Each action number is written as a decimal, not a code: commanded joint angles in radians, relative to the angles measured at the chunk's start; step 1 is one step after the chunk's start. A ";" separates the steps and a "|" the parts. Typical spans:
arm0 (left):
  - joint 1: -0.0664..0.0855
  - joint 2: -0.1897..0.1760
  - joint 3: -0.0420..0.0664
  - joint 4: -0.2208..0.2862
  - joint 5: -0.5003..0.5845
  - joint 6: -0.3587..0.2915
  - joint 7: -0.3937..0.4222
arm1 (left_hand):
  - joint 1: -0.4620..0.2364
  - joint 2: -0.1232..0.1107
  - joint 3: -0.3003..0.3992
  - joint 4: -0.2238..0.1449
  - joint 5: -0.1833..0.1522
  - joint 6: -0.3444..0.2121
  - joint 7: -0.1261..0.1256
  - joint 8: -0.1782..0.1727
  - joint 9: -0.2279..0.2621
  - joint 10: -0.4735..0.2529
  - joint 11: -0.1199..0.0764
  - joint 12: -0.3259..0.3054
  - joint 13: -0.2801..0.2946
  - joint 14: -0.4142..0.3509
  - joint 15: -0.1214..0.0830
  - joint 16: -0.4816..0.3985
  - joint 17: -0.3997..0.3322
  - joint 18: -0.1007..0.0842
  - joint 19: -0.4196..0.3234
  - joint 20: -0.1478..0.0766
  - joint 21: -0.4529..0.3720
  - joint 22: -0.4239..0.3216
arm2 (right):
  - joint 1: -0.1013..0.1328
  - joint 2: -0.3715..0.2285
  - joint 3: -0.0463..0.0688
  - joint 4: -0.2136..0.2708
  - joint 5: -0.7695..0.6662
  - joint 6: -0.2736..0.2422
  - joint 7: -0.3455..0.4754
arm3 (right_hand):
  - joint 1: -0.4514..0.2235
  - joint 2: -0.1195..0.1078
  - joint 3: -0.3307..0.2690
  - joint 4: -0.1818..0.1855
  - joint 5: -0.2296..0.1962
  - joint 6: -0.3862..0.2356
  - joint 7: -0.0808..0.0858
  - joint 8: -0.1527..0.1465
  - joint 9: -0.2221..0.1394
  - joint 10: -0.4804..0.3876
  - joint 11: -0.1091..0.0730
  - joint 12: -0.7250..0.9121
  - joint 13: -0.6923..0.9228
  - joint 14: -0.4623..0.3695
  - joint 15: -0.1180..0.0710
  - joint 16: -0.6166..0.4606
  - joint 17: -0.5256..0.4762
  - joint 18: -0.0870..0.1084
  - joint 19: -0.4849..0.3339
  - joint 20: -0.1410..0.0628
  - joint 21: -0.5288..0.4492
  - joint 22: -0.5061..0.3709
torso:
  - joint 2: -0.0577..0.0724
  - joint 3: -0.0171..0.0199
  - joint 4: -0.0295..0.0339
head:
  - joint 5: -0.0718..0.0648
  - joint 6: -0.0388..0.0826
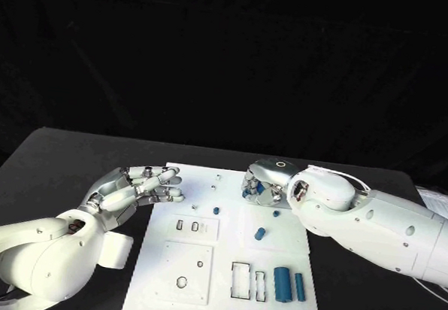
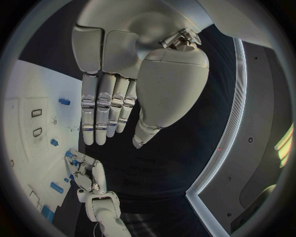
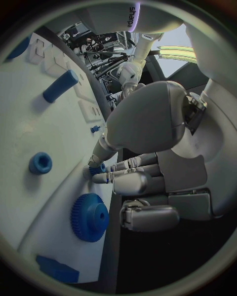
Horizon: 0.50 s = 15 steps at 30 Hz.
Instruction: Assemble the parts on the task board
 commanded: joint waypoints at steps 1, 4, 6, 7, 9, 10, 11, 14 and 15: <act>0.001 0.002 0.001 -0.001 0.002 0.004 0.001 | -0.007 0.003 -0.005 0.000 -0.005 -0.007 0.000 -0.007 -0.001 -0.007 -0.001 -0.005 -0.002 -0.007 -0.001 -0.005 0.001 0.008 -0.004 0.002 0.001 -0.002 | 0.000 0.001 0.003 0.007 0.006 -0.122 0.012 | 0.008 0.012 0.003 0.002 0.003 0.023 -0.017 0.003 0.012 0.007 0.002 0.002 0.000 0.030 -0.005 0.005 0.000 -0.011 0.009 -0.001 0.005 0.028 | 0.001 -0.0013 0.0034 | -0.004 0.009; 0.001 0.003 0.001 -0.002 0.002 0.004 0.000 | -0.007 0.003 -0.005 0.000 -0.005 -0.007 0.000 -0.007 -0.001 -0.007 -0.001 -0.005 -0.002 -0.007 -0.001 -0.005 0.001 0.008 -0.004 0.002 0.001 -0.002 | 0.002 0.008 0.006 0.003 0.006 -0.162 -0.012 | 0.005 0.009 0.002 0.005 0.000 0.022 -0.016 0.002 0.013 0.007 0.003 -0.001 -0.001 0.028 -0.005 0.003 -0.003 -0.010 0.007 -0.002 0.005 0.027 | 0.003 -0.0019 0.0047 | -0.006 0.013; 0.001 0.004 0.001 -0.002 0.002 0.003 0.000 | -0.006 0.004 -0.006 -0.001 -0.005 -0.009 0.000 -0.007 -0.001 -0.009 0.000 -0.005 -0.002 -0.007 -0.001 -0.005 0.002 0.008 -0.005 0.002 0.001 -0.002 | 0.003 0.015 0.008 -0.004 0.004 -0.175 -0.023 | 0.002 0.008 0.002 0.009 -0.006 0.022 -0.015 0.000 0.014 0.008 0.003 -0.002 -0.001 0.028 -0.005 0.004 -0.003 -0.011 0.007 -0.002 0.006 0.028 | 0.004 -0.0022 0.0044 | -0.006 0.014; 0.001 0.004 0.001 -0.002 0.002 0.003 0.000 | -0.006 0.004 -0.006 -0.002 -0.005 -0.010 0.001 -0.007 -0.001 -0.010 0.000 -0.005 -0.002 -0.008 0.000 -0.005 0.002 0.008 -0.005 0.003 0.001 -0.002 | 0.003 0.019 0.008 -0.007 0.004 -0.179 -0.028 | 0.001 0.007 0.002 0.011 -0.008 0.022 -0.015 0.000 0.014 0.008 0.003 -0.003 -0.001 0.028 -0.004 0.004 -0.002 -0.011 0.007 -0.002 0.006 0.028 | 0.005 -0.0027 0.0041 | -0.005 0.015; 0.001 0.004 0.001 -0.002 0.002 0.003 0.001 | -0.006 0.006 -0.007 -0.004 -0.005 -0.013 0.002 -0.007 0.000 -0.014 0.002 -0.005 -0.002 -0.013 0.002 -0.008 0.002 0.007 -0.009 0.004 -0.001 -0.003 | 0.005 0.030 0.009 -0.014 0.002 -0.184 -0.037 | 0.000 0.005 0.001 0.013 -0.011 0.022 -0.015 -0.001 0.014 0.008 0.004 -0.004 -0.001 0.028 -0.004 0.005 -0.002 -0.011 0.007 -0.002 0.006 0.028 | 0.006 -0.0039 0.0056 | -0.007 0.017; 0.001 0.004 0.001 -0.002 0.002 0.003 0.001 | -0.006 0.006 -0.008 -0.005 -0.005 -0.014 0.002 -0.007 0.000 -0.014 0.002 -0.005 -0.001 -0.015 0.002 -0.009 0.002 0.007 -0.010 0.004 -0.001 -0.003 | 0.005 0.036 0.010 -0.017 0.002 -0.185 -0.039 | 0.000 0.005 0.001 0.013 -0.011 0.022 -0.015 -0.001 0.014 0.008 0.004 -0.004 -0.001 0.028 -0.004 0.005 -0.002 -0.011 0.007 -0.002 0.006 0.028 | 0.006 -0.0040 0.0053 | -0.007 0.017; 0.001 0.004 0.001 -0.002 0.002 0.003 0.001 | -0.006 0.006 -0.008 -0.005 -0.005 -0.014 0.002 -0.007 0.000 -0.014 0.002 -0.005 -0.001 -0.015 0.002 -0.009 0.002 0.007 -0.010 0.004 -0.001 -0.003 | 0.005 0.041 0.010 -0.020 0.002 -0.185 -0.041 | 0.000 0.005 0.001 0.013 -0.012 0.022 -0.015 -0.001 0.015 0.008 0.004 -0.004 -0.002 0.028 -0.004 0.006 0.000 -0.011 0.008 -0.002 0.007 0.030 | 0.007 -0.0048 0.0065 | -0.007 0.018; 0.001 0.005 0.001 -0.003 0.002 0.003 0.002 | -0.006 0.007 -0.008 -0.006 -0.005 -0.015 0.002 -0.007 0.000 -0.015 0.002 -0.005 -0.001 -0.018 0.003 -0.010 0.003 0.007 -0.012 0.005 -0.002 -0.003 | 0.006 0.057 0.010 -0.028 -0.001 -0.186 -0.046 | -0.001 0.004 0.001 0.015 -0.014 0.022 -0.015 -0.002 0.015 0.008 0.004 -0.004 -0.002 0.028 -0.004 0.007 0.001 -0.011 0.009 -0.002 0.007 0.031 | 0.007 -0.0038 0.0063 | -0.004 0.018; 0.001 0.006 0.001 -0.003 0.002 0.003 0.002 | -0.006 0.007 -0.008 -0.006 -0.005 -0.015 0.002 -0.007 0.000 -0.015 0.002 -0.005 -0.001 -0.018 0.003 -0.010 0.003 0.007 -0.012 0.005 -0.002 -0.003 | 0.006 0.060 0.010 -0.030 -0.002 -0.186 -0.046 | -0.002 0.004 0.001 0.016 -0.015 0.021 -0.015 -0.003 0.015 0.008 0.004 -0.005 -0.002 0.028 -0.004 0.008 0.002 -0.011 0.009 -0.002 0.008 0.032 | 0.007 -0.0038 0.0068 | -0.004 0.017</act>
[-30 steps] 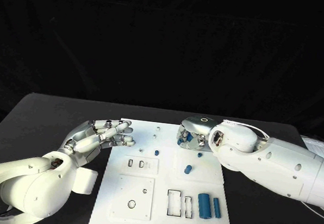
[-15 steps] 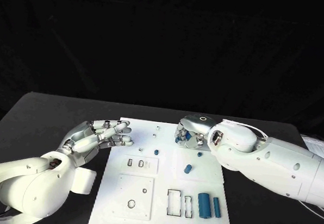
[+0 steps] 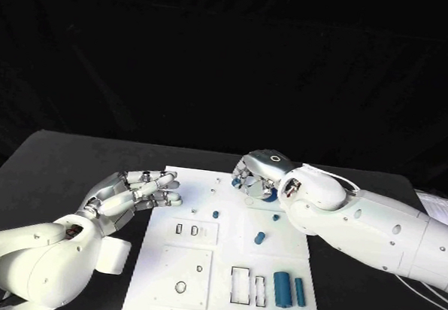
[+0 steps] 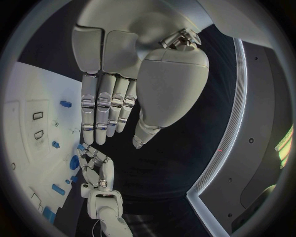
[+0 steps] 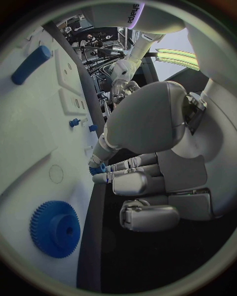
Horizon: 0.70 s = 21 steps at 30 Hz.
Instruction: Assemble the parts on the task board
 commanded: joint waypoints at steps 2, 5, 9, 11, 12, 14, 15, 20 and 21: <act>0.001 0.005 0.001 -0.001 0.001 0.005 0.005 | -0.006 0.007 -0.005 -0.002 -0.005 -0.006 0.001 -0.003 0.000 -0.006 0.000 -0.005 0.000 -0.008 0.001 -0.006 0.001 0.007 -0.007 0.000 -0.002 -0.001 | 0.001 0.022 0.001 -0.014 -0.009 -0.032 -0.025 | -0.004 0.003 -0.001 0.008 -0.006 0.021 -0.014 -0.002 0.015 0.007 0.002 -0.005 0.000 0.028 -0.004 0.005 0.002 -0.011 0.007 0.000 0.004 0.032 | 0.003 -0.0001 0.0017 | 0.003 0.001; 0.001 0.007 0.001 -0.003 0.001 0.005 0.005 | -0.006 0.007 -0.005 -0.003 -0.005 -0.007 0.001 -0.003 0.000 -0.007 0.001 -0.004 0.000 -0.010 0.001 -0.006 0.002 0.007 -0.008 0.000 -0.002 -0.001 | 0.001 0.040 0.001 -0.031 -0.010 -0.027 -0.025 | -0.005 0.003 -0.001 0.009 -0.007 0.020 -0.014 -0.002 0.015 0.007 0.002 -0.005 0.000 0.028 -0.004 0.006 0.003 -0.011 0.007 0.000 0.004 0.032 | 0.003 -0.0005 0.0022 | 0.003 0.000; 0.001 0.009 0.001 -0.004 0.001 0.006 0.005 | -0.006 0.007 -0.005 -0.003 -0.005 -0.007 0.001 -0.003 0.000 -0.007 0.001 -0.004 0.000 -0.011 0.002 -0.007 0.002 0.007 -0.008 0.000 -0.003 -0.002 | 0.002 0.060 0.001 -0.054 -0.012 -0.017 -0.023 | -0.008 0.000 -0.002 0.012 -0.011 0.020 -0.014 -0.004 0.015 0.006 0.003 -0.006 0.000 0.028 -0.004 0.007 0.004 -0.011 0.007 0.000 0.005 0.033 | 0.005 -0.0011 0.0034 | 0.004 0.000; 0.001 0.009 0.001 -0.004 0.001 0.007 0.005 | -0.006 0.007 -0.005 -0.003 -0.005 -0.007 0.001 -0.003 0.000 -0.007 0.001 -0.004 0.000 -0.011 0.002 -0.007 0.002 0.007 -0.008 0.000 -0.003 -0.002 | 0.002 0.066 0.001 -0.062 -0.012 -0.013 -0.023 | -0.009 0.000 -0.002 0.014 -0.013 0.019 -0.013 -0.005 0.016 0.006 0.003 -0.006 0.000 0.028 -0.004 0.008 0.004 -0.011 0.006 0.000 0.005 0.033 | 0.006 -0.0013 0.0035 | 0.005 0.000; 0.001 0.009 0.001 -0.004 0.001 0.007 0.005 | -0.006 0.007 -0.005 -0.003 -0.005 -0.007 0.001 -0.003 0.000 -0.007 0.001 -0.004 0.000 -0.011 0.002 -0.007 0.002 0.007 -0.008 0.000 -0.003 -0.002 | 0.002 0.071 0.000 -0.068 -0.012 -0.011 -0.024 | -0.010 -0.001 -0.002 0.015 -0.014 0.019 -0.013 -0.005 0.016 0.006 0.003 -0.006 0.000 0.028 -0.004 0.008 0.004 -0.012 0.006 0.000 0.005 0.033 | 0.007 -0.0010 0.0028 | 0.006 0.000; 0.001 0.009 0.001 -0.004 0.001 0.007 0.005 | -0.005 0.008 -0.005 -0.003 -0.005 -0.007 0.001 -0.003 0.000 -0.008 0.001 -0.004 0.000 -0.012 0.002 -0.007 0.002 0.007 -0.009 0.000 -0.003 -0.002 | 0.002 0.079 0.000 -0.079 -0.014 -0.009 -0.024 | -0.012 -0.002 -0.002 0.018 -0.016 0.018 -0.013 -0.006 0.016 0.005 0.003 -0.006 -0.001 0.028 -0.003 0.008 0.004 -0.011 0.006 0.001 0.005 0.032 | 0.008 -0.0012 0.0037 | 0.007 0.000; 0.001 0.009 0.001 -0.003 0.001 0.008 0.005 | -0.005 0.008 -0.005 -0.003 -0.005 -0.008 0.001 -0.003 0.000 -0.008 0.001 -0.004 0.000 -0.012 0.002 -0.007 0.002 0.007 -0.009 0.000 -0.003 -0.002 | 0.002 0.082 0.000 -0.083 -0.015 -0.009 -0.024 | -0.012 -0.002 -0.002 0.018 -0.016 0.018 -0.013 -0.006 0.016 0.005 0.003 -0.006 -0.001 0.028 -0.003 0.008 0.004 -0.011 0.006 0.001 0.005 0.032 | 0.009 -0.0013 0.0043 | 0.007 0.001; 0.001 0.010 0.001 -0.003 0.001 0.010 0.004 | -0.005 0.008 -0.005 -0.003 -0.005 -0.008 0.001 -0.003 0.000 -0.008 0.001 -0.004 0.000 -0.012 0.002 -0.007 0.002 0.007 -0.009 0.000 -0.003 -0.002 | 0.001 0.096 0.000 -0.098 -0.017 -0.012 -0.022 | -0.012 -0.002 -0.002 0.019 -0.016 0.018 -0.012 -0.007 0.016 0.005 0.004 -0.006 -0.001 0.028 -0.003 0.008 0.004 -0.011 0.006 0.001 0.005 0.033 | 0.009 -0.0021 0.0051 | 0.006 0.001; 0.001 0.010 0.001 -0.003 0.001 0.010 0.004 | -0.005 0.008 -0.005 -0.003 -0.005 -0.008 0.001 -0.003 0.000 -0.008 0.001 -0.004 0.000 -0.012 0.002 -0.007 0.002 0.007 -0.009 0.000 -0.003 -0.002 | 0.001 0.101 0.000 -0.100 -0.017 -0.014 -0.021 | -0.012 -0.002 -0.002 0.019 -0.016 0.018 -0.012 -0.007 0.016 0.005 0.004 -0.006 -0.001 0.028 -0.003 0.008 0.004 -0.011 0.006 0.001 0.005 0.033 | 0.010 -0.0027 0.0054 | 0.006 0.000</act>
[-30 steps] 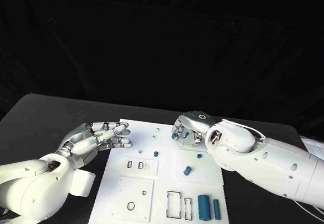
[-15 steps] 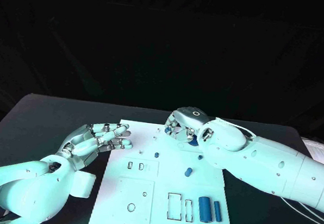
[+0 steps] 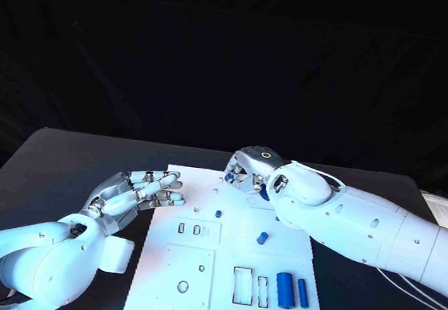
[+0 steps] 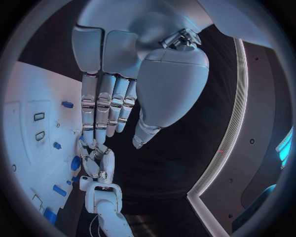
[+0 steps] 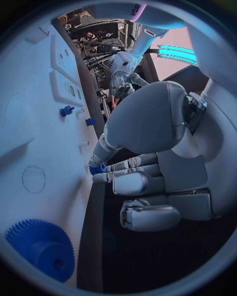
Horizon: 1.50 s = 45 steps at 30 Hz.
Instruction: Assemble the parts on the task board
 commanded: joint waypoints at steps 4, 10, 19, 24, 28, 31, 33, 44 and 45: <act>0.001 0.003 0.001 0.001 0.001 0.010 0.005 | -0.005 0.008 -0.005 -0.004 -0.005 -0.007 0.002 -0.003 0.000 -0.007 0.000 -0.004 0.000 -0.008 -0.002 -0.004 0.001 0.007 -0.009 0.000 -0.003 -0.001 | 0.000 0.018 0.000 -0.005 -0.015 0.002 -0.002 | -0.011 -0.002 0.000 0.006 -0.004 0.017 -0.009 0.003 0.016 0.004 0.004 -0.007 0.000 0.028 -0.003 0.007 0.002 -0.012 0.004 0.002 0.005 0.033 | 0.002 -0.0017 0.0015 | -0.001 -0.001; 0.001 0.005 0.001 0.000 0.001 0.011 0.005 | -0.004 0.009 -0.005 -0.005 -0.005 -0.008 0.002 -0.002 0.000 -0.007 0.000 -0.004 0.000 -0.010 -0.001 -0.004 0.001 0.007 -0.010 0.001 -0.003 -0.001 | 0.000 0.030 0.000 -0.008 -0.016 0.008 0.002 | -0.013 -0.003 -0.001 0.007 -0.004 0.017 -0.009 0.002 0.016 0.004 0.004 -0.007 0.000 0.028 -0.003 0.008 0.002 -0.012 0.004 0.002 0.005 0.034 | 0.003 -0.0019 0.0015 | 0.001 -0.001; 0.001 0.005 0.001 0.000 0.001 0.011 0.004 | -0.004 0.009 -0.005 -0.005 -0.005 -0.008 0.002 -0.002 0.000 -0.007 0.000 -0.004 0.000 -0.010 -0.001 -0.004 0.001 0.007 -0.010 0.001 -0.003 -0.001 | 0.000 0.048 -0.002 -0.026 -0.020 0.024 0.002 | -0.014 -0.005 -0.001 0.010 -0.003 0.017 -0.008 0.002 0.016 0.003 0.004 -0.007 0.000 0.028 -0.003 0.007 0.001 -0.012 0.004 0.003 0.005 0.034 | 0.004 -0.0035 0.0029 | 0.002 -0.004; 0.001 0.005 0.001 -0.001 0.001 0.012 0.004 | -0.003 0.009 -0.005 -0.006 -0.005 -0.009 0.002 -0.002 0.000 -0.008 0.000 -0.004 0.000 -0.010 -0.001 -0.005 0.002 0.007 -0.011 0.001 -0.004 -0.001 | -0.001 0.059 -0.003 -0.042 -0.035 0.030 -0.008 | -0.017 -0.008 -0.002 0.012 -0.003 0.016 -0.008 0.000 0.016 0.002 0.005 -0.007 0.000 0.027 -0.002 0.007 0.000 -0.011 0.003 0.003 0.005 0.033 | 0.005 -0.0036 0.0042 | 0.000 -0.005; 0.001 0.004 0.001 -0.001 0.001 0.013 0.004 | -0.003 0.009 -0.005 -0.006 -0.005 -0.009 0.002 -0.002 0.000 -0.008 0.000 -0.004 0.000 -0.010 -0.001 -0.005 0.002 0.007 -0.011 0.001 -0.004 -0.001 | -0.001 0.064 -0.003 -0.054 -0.048 0.039 -0.021 | -0.019 -0.010 -0.003 0.015 -0.005 0.015 -0.008 0.000 0.016 0.002 0.005 -0.007 0.000 0.027 -0.002 0.007 0.000 -0.011 0.003 0.003 0.005 0.032 | 0.005 -0.0034 0.0037 | 0.002 -0.004; 0.001 0.004 0.001 -0.001 0.001 0.013 0.003 | -0.003 0.009 -0.005 -0.006 -0.005 -0.009 0.002 -0.002 0.000 -0.008 0.000 -0.004 0.000 -0.010 -0.001 -0.005 0.002 0.007 -0.011 0.001 -0.004 -0.001 | -0.001 0.064 -0.003 -0.059 -0.056 0.046 -0.030 | -0.020 -0.012 -0.004 0.017 -0.007 0.015 -0.008 -0.001 0.017 0.002 0.005 -0.007 0.000 0.027 -0.002 0.008 0.000 -0.011 0.003 0.003 0.005 0.033 | 0.006 -0.0033 0.0029 | 0.002 -0.004; 0.001 0.003 0.001 -0.001 0.001 0.013 0.003 | -0.003 0.009 -0.005 -0.006 -0.005 -0.009 0.002 -0.002 0.000 -0.008 0.000 -0.004 0.000 -0.010 -0.001 -0.005 0.002 0.007 -0.011 0.001 -0.004 -0.001 | -0.001 0.064 -0.003 -0.060 -0.059 0.051 -0.033 | -0.020 -0.012 -0.004 0.017 -0.007 0.015 -0.008 -0.001 0.017 0.002 0.005 -0.007 0.000 0.027 -0.002 0.008 0.000 -0.011 0.003 0.003 0.005 0.033 | 0.007 -0.0033 0.0020 | 0.003 -0.004; 0.001 0.005 0.001 -0.009 0.001 0.014 0.002 | -0.003 0.009 -0.005 -0.006 -0.005 -0.009 0.002 -0.002 0.000 -0.008 0.000 -0.004 0.000 -0.010 -0.001 -0.005 0.002 0.007 -0.011 0.001 -0.004 -0.001 | -0.001 0.067 -0.003 -0.047 -0.075 0.057 -0.047 | -0.021 -0.013 -0.004 0.018 -0.008 0.015 -0.008 -0.001 0.017 0.002 0.005 -0.006 0.000 0.027 -0.002 0.009 0.003 -0.011 0.003 0.004 0.006 0.034 | 0.008 -0.0034 0.0043 | -0.001 -0.006; 0.001 0.005 0.001 -0.009 0.001 0.014 0.002 | -0.003 0.009 -0.005 -0.006 -0.005 -0.009 0.002 -0.002 0.000 -0.008 0.000 -0.004 0.000 -0.010 -0.001 -0.005 0.002 0.007 -0.011 0.001 -0.004 -0.001 | -0.001 0.066 -0.003 -0.047 -0.076 0.057 -0.048 | -0.021 -0.014 -0.004 0.018 -0.009 0.015 -0.008 -0.001 0.017 0.002 0.005 -0.006 0.000 0.028 -0.002 0.010 0.003 -0.011 0.003 0.004 0.006 0.034 | 0.008 -0.0035 0.0042 | -0.001 -0.006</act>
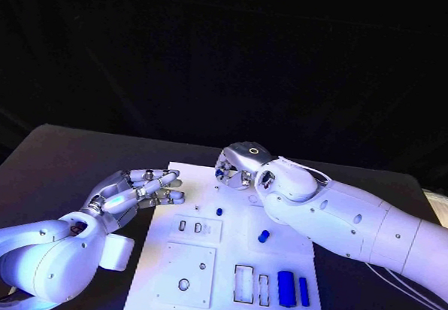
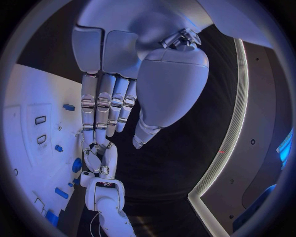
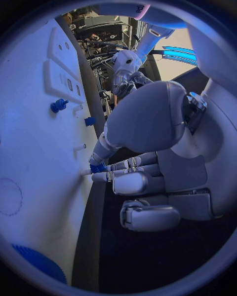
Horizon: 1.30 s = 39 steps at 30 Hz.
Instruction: Assemble the parts on the task board
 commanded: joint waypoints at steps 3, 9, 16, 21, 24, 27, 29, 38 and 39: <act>0.001 0.002 0.001 -0.001 0.001 0.013 0.005 | -0.003 0.009 -0.002 -0.003 -0.005 -0.005 -0.001 -0.002 0.000 -0.008 0.000 -0.004 -0.001 -0.007 0.003 -0.005 0.001 0.007 -0.008 -0.003 -0.004 -0.001 | -0.007 -0.004 -0.005 -0.004 -0.034 0.048 -0.036 | -0.007 0.001 -0.001 0.009 -0.003 0.007 -0.002 0.007 0.014 0.002 0.005 -0.006 -0.001 0.028 -0.002 0.007 0.002 -0.012 0.004 0.004 0.006 0.034 | 0.001 -0.0003 0.0003 | 0.000 -0.003; 0.001 0.001 0.001 -0.003 0.001 0.013 0.005 | -0.003 0.009 -0.002 -0.003 -0.005 -0.005 -0.001 -0.002 0.000 -0.008 0.000 -0.004 -0.001 -0.007 0.003 -0.005 0.001 0.007 -0.008 -0.003 -0.004 -0.001 | -0.007 -0.010 -0.005 -0.002 -0.038 0.046 -0.039 | -0.007 0.001 -0.001 0.009 -0.004 0.007 -0.003 0.007 0.014 0.003 0.004 -0.006 -0.001 0.028 -0.002 0.008 0.004 -0.012 0.004 0.004 0.007 0.035 | 0.002 0.0002 -0.0007 | 0.000 -0.002; 0.001 0.001 0.001 -0.006 0.001 0.014 0.003 | -0.002 0.010 -0.002 -0.005 -0.005 -0.006 -0.001 -0.002 0.000 -0.009 0.001 -0.003 0.000 -0.008 0.003 -0.005 0.002 0.007 -0.009 -0.002 -0.004 -0.002 | -0.008 -0.014 -0.005 0.004 -0.051 0.040 -0.040 | -0.011 -0.005 -0.002 0.017 -0.005 0.009 -0.004 0.007 0.015 0.006 0.003 -0.005 0.000 0.025 -0.003 0.006 0.002 -0.012 0.004 0.004 0.008 0.036 | 0.002 0.0003 0.0013 | -0.001 -0.003; 0.001 0.001 0.001 -0.008 0.001 0.015 0.002 | -0.002 0.010 -0.002 -0.005 -0.005 -0.006 -0.001 -0.002 0.000 -0.009 0.001 -0.003 0.000 -0.008 0.003 -0.005 0.002 0.007 -0.009 -0.002 -0.004 -0.002 | -0.008 -0.015 -0.005 0.007 -0.053 0.038 -0.040 | -0.011 -0.005 -0.002 0.017 -0.005 0.009 -0.004 0.007 0.015 0.006 0.003 -0.005 0.000 0.025 -0.003 0.006 0.002 -0.012 0.004 0.004 0.008 0.036 | 0.003 -0.0009 0.0007 | -0.001 -0.003; 0.001 0.001 0.001 -0.008 0.001 0.015 0.002 | -0.001 0.011 -0.002 -0.006 -0.004 -0.006 -0.001 -0.002 0.000 -0.010 0.001 -0.003 0.000 -0.008 0.003 -0.006 0.002 0.007 -0.009 -0.002 -0.004 -0.002 | -0.009 -0.016 -0.005 0.006 -0.054 0.038 -0.043 | -0.011 -0.005 -0.002 0.017 -0.005 0.009 -0.004 0.007 0.015 0.006 0.003 -0.005 0.000 0.025 -0.003 0.006 0.002 -0.012 0.004 0.004 0.008 0.036 | 0.003 -0.0013 -0.0002 | -0.002 -0.002; 0.001 0.001 0.001 -0.008 0.001 0.016 0.002 | -0.001 0.011 -0.002 -0.006 -0.004 -0.006 -0.001 -0.002 0.000 -0.010 0.001 -0.003 0.000 -0.008 0.003 -0.006 0.002 0.007 -0.009 -0.002 -0.004 -0.002 | -0.009 -0.016 -0.005 0.003 -0.054 0.038 -0.045 | -0.012 -0.006 -0.002 0.019 -0.005 0.010 -0.004 0.007 0.016 0.007 0.003 -0.005 0.000 0.026 -0.003 0.007 0.002 -0.012 0.004 0.003 0.008 0.036 | 0.003 -0.0017 0.0001 | -0.004 -0.001; 0.001 0.001 0.001 -0.008 0.001 0.016 0.002 | -0.001 0.011 -0.002 -0.006 -0.004 -0.006 -0.001 -0.002 0.000 -0.010 0.001 -0.003 0.000 -0.008 0.003 -0.006 0.002 0.007 -0.009 -0.002 -0.004 -0.002 | -0.009 -0.015 -0.005 0.000 -0.053 0.035 -0.047 | -0.016 -0.010 -0.004 0.024 -0.007 0.006 -0.002 0.004 0.015 0.004 0.004 -0.006 0.000 0.027 -0.002 0.006 0.000 -0.011 0.002 0.004 0.007 0.034 | 0.004 -0.0020 0.0005 | -0.004 0.000; 0.001 0.001 0.001 -0.008 0.001 0.015 0.001 | -0.001 0.011 -0.002 -0.006 -0.004 -0.006 -0.001 -0.002 0.000 -0.010 0.001 -0.003 0.000 -0.008 0.003 -0.006 0.002 0.007 -0.009 -0.002 -0.004 -0.002 | -0.009 -0.011 -0.005 -0.006 -0.041 0.023 -0.058 | -0.045 -0.082 -0.090 0.082 -0.075 -0.227 0.010 -0.002 -0.025 -0.100 0.021 -0.005 0.001 0.014 0.013 -0.020 -0.042 0.000 -0.030 0.019 -0.017 -0.015 | 0.004 -0.0026 0.0034 | -0.007 -0.001; 0.001 0.001 0.001 -0.009 0.001 0.015 0.000 | -0.001 0.011 -0.002 -0.006 -0.004 -0.006 -0.001 -0.002 0.000 -0.010 0.001 -0.003 0.000 -0.008 0.003 -0.006 0.002 0.007 -0.009 -0.002 -0.004 -0.002 | -0.009 -0.012 -0.005 -0.005 -0.041 0.021 -0.059 | -0.043 -0.081 -0.097 0.085 -0.074 -0.232 0.010 -0.001 -0.024 -0.101 0.021 -0.005 0.002 0.012 0.013 -0.025 -0.049 0.000 -0.031 0.019 -0.017 -0.016 | 0.004 -0.0027 0.0033 | -0.007 -0.001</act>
